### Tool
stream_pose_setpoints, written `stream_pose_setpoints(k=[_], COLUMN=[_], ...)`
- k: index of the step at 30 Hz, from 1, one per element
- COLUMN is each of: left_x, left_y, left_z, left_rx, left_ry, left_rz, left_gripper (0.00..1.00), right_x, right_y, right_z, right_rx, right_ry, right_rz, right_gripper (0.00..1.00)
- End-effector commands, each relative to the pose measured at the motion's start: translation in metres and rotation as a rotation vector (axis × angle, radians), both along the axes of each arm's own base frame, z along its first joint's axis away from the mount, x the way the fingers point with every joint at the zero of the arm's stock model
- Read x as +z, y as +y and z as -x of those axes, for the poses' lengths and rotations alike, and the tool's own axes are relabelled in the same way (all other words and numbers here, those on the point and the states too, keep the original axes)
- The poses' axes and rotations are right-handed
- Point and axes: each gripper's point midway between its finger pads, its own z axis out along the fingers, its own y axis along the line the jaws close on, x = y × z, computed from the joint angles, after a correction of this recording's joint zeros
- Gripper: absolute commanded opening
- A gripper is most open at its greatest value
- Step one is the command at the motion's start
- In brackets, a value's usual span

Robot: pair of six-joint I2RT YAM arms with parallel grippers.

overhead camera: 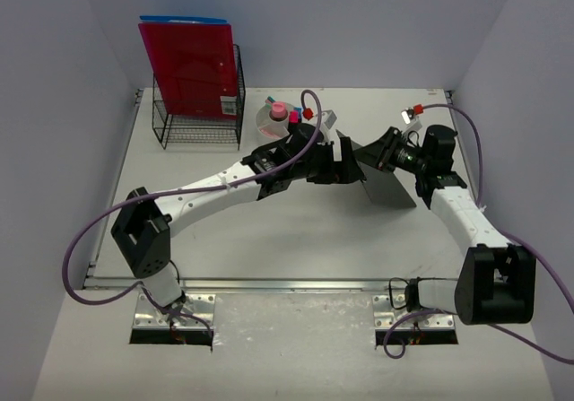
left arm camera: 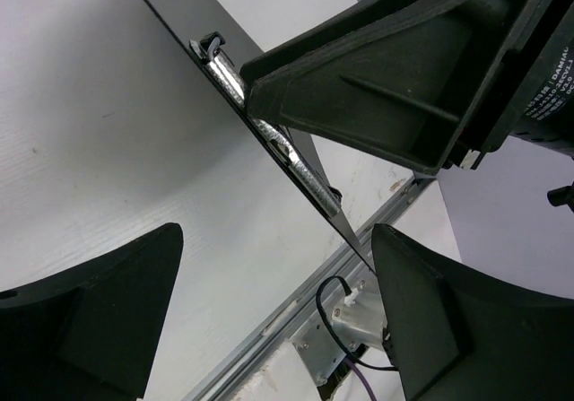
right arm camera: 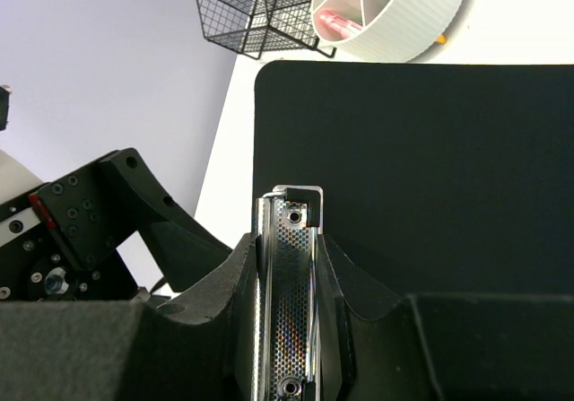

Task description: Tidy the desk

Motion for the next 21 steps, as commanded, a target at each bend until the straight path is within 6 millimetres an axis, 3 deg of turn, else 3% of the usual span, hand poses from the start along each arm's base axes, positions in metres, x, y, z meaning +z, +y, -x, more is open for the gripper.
stream_pose_setpoints(k=[1, 10, 14, 17, 21], left_x=[0.022, -0.001, -0.012, -0.018, -0.022], left_y=[-0.014, -0.021, -0.021, -0.020, -0.016], left_z=[-0.009, -0.014, -0.017, -0.019, -0.022], left_rx=[0.018, 0.034, 0.049, 0.061, 0.069], left_ry=[-0.026, 0.030, 0.049, 0.066, 0.071], left_rz=[0.054, 0.028, 0.012, 0.009, 0.008], left_gripper=[0.82, 0.76, 0.67, 0.51, 0.20], right_x=[0.011, 0.013, 0.011, 0.006, -0.004], right_y=[0.002, 0.009, 0.012, 0.015, 0.019], right_z=[-0.007, -0.007, -0.005, 0.000, 0.009], right_rx=[-0.011, -0.003, 0.001, 0.012, 0.025], right_ry=[-0.066, -0.081, -0.075, -0.060, -0.032], right_rz=[0.000, 0.008, 0.007, 0.008, 0.012], right_gripper=[0.00, 0.00, 0.00, 0.00, 0.00])
